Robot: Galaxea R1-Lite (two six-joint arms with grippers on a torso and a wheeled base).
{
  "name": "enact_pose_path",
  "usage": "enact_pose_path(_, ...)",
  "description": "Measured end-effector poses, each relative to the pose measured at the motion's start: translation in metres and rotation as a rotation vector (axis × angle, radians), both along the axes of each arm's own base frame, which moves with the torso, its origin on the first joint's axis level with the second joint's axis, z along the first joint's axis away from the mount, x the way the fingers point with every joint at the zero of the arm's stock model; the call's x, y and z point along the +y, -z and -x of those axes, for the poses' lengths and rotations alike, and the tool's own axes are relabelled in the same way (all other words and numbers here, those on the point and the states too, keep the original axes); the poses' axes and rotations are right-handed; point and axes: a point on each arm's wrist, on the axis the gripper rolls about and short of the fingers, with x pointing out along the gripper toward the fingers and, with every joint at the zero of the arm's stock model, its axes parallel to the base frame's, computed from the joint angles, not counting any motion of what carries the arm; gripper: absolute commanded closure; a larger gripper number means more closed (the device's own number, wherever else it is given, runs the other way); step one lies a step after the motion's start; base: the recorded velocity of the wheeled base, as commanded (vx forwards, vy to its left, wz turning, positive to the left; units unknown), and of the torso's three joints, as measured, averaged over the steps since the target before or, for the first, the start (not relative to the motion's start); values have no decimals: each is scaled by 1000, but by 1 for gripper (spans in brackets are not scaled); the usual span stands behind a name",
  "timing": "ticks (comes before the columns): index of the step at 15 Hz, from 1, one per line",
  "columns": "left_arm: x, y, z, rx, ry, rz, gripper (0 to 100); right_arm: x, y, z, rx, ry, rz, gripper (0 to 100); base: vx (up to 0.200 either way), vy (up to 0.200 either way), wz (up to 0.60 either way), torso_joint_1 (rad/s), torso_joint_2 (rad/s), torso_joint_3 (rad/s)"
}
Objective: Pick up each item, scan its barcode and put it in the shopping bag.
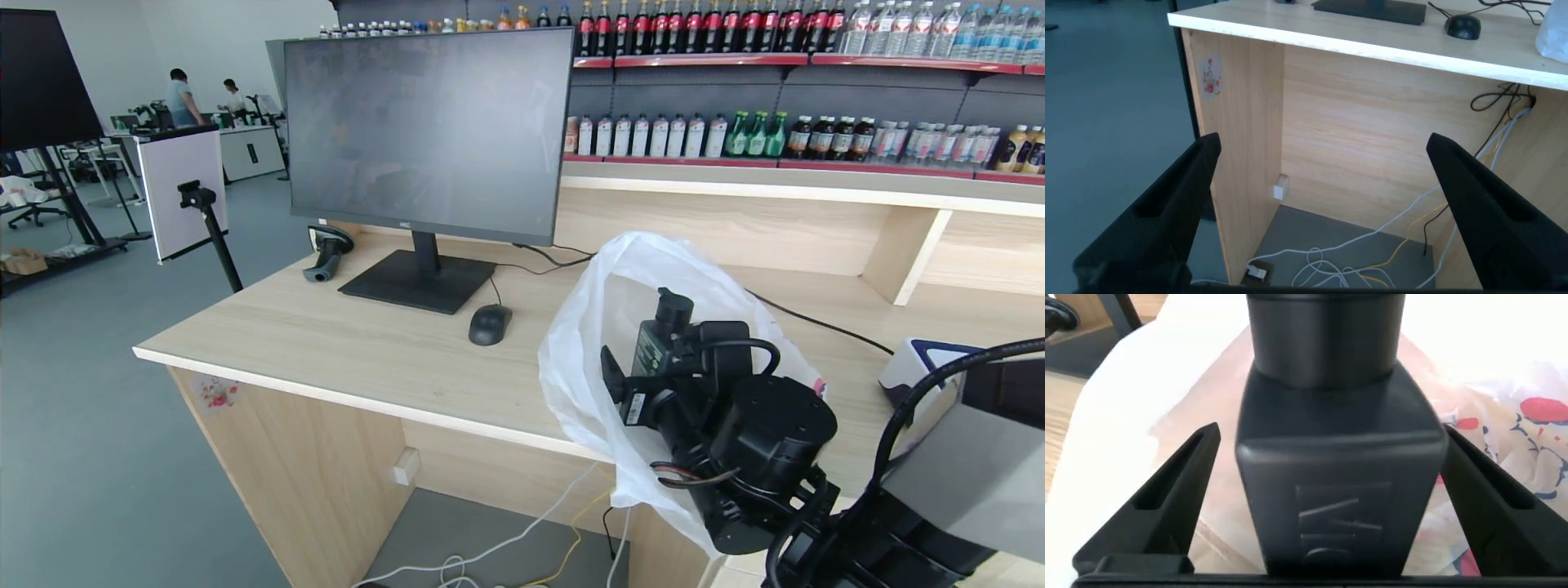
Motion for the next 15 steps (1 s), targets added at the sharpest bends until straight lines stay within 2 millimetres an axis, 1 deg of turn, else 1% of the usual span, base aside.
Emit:
enact_pose_path(5, 0, 0, 0, 0, 0, 0, 0, -5, -37, 7, -96, 1, -29, 0, 0, 0, 0, 0, 0, 0)
enact_pose_path(10, 0, 0, 0, 0, 0, 0, 0, -18, -75, 20, -198, 15, -5, 0, 0, 0, 0, 0, 0, 0)
enact_pose_path(12, 0, 0, 0, 0, 0, 0, 0, -24, -98, 27, -263, 34, 19, 0, 0, 0, 0, 0, 0, 0)
enact_pose_path(15, 0, 0, 0, 0, 0, 0, 0, -34, -123, 37, -335, 64, 42, 0, 0, 0, 0, 0, 0, 0)
